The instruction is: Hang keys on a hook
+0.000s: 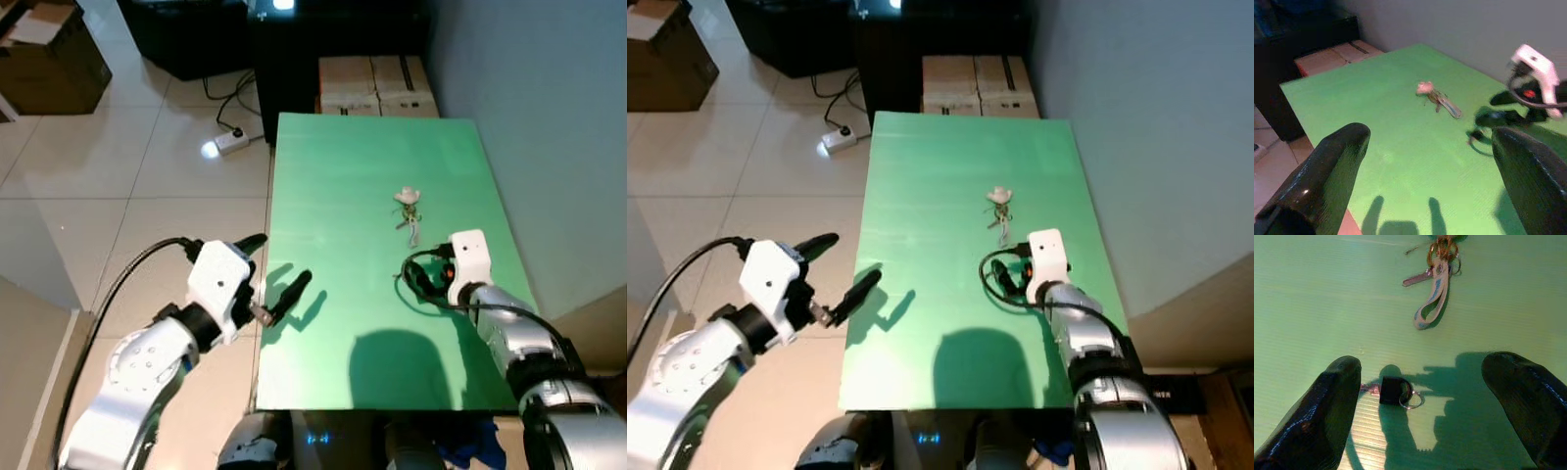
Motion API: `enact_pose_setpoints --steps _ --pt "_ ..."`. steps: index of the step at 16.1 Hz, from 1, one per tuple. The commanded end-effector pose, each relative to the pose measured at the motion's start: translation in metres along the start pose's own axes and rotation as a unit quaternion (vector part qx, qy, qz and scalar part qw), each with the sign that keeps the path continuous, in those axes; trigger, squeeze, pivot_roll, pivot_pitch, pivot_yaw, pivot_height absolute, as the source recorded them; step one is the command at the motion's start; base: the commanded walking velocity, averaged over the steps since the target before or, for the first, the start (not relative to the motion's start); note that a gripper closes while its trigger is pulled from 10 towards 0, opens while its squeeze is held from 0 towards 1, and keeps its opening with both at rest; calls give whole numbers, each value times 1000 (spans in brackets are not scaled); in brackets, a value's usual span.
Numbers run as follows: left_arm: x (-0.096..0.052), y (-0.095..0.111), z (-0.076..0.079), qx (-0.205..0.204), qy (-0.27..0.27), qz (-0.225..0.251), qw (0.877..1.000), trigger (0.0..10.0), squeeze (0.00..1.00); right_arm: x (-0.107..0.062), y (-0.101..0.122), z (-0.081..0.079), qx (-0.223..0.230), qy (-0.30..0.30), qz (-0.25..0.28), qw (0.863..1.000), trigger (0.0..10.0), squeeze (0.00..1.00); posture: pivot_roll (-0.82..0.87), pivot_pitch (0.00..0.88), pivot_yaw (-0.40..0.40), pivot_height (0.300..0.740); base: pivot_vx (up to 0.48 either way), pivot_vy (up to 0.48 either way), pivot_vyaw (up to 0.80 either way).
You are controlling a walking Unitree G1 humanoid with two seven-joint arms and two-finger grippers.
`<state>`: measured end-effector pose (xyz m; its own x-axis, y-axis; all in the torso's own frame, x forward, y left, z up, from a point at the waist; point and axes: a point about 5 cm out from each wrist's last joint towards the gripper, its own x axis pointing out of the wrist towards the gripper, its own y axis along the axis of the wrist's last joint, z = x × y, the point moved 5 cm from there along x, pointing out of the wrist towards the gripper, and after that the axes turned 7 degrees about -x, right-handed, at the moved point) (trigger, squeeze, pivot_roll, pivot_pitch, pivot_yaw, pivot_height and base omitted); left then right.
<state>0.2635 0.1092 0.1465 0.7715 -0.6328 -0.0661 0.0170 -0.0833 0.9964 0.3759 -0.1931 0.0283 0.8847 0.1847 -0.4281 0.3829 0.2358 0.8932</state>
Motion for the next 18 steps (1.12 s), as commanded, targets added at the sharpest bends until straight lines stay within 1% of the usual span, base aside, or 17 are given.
enact_pose_setpoints --steps 1,4,5,6,7,8,10,12,14,15,16,18 --pt "-5 0 2 0 -7 -7 1000 10000 0 -2 -9 3 0 -6 -12 1000 10000 1000 121 285 45 740 0 0 0" --pt "-12 1 1 4 -8 -17 1000 10000 0 0 -10 5 -4 -9 -19 1000 10000 1000 152 305 59 740 0 0 0" --pt "-15 5 0 8 -7 -16 1000 10000 0 0 -6 10 -4 -23 -9 1000 10000 1000 166 311 66 740 0 0 0" --pt "-16 6 -1 9 -6 -15 1000 10000 0 0 -4 12 -4 -28 -5 1000 10000 925 166 311 66 740 0 0 0" --pt "-18 14 -5 12 3 -1 1000 10000 0 0 10 22 -5 -62 25 998 10000 71 189 321 74 740 0 0 0" --pt "-20 16 -6 13 4 2 1000 10000 0 0 17 26 1 -74 41 996 10000 0 198 322 75 740 0 0 0" --pt "-24 17 -8 17 6 -1 1000 10000 0 0 26 30 6 -87 57 995 10000 0 209 325 77 740 0 0 0" --pt "-35 23 -12 27 17 -7 999 10000 0 1 37 36 17 -103 69 992 10000 0 271 339 79 740 0 0 0" --pt "-45 27 -7 30 3 -15 999 10000 0 1 40 43 18 -117 62 991 10000 0 310 350 83 740 0 0 0" --pt "-50 29 -2 23 -15 -20 999 10000 0 1 40 46 20 -126 59 990 10000 0 331 358 88 740 0 0 0" --pt "-56 32 0 27 -21 -23 999 10000 0 0 42 49 24 -132 58 989 10000 0 353 368 97 740 0 0 0" --pt "-68 37 -4 36 -14 -34 999 10000 0 1 47 52 34 -138 59 988 10000 0 384 383 110 740 0 0 0"
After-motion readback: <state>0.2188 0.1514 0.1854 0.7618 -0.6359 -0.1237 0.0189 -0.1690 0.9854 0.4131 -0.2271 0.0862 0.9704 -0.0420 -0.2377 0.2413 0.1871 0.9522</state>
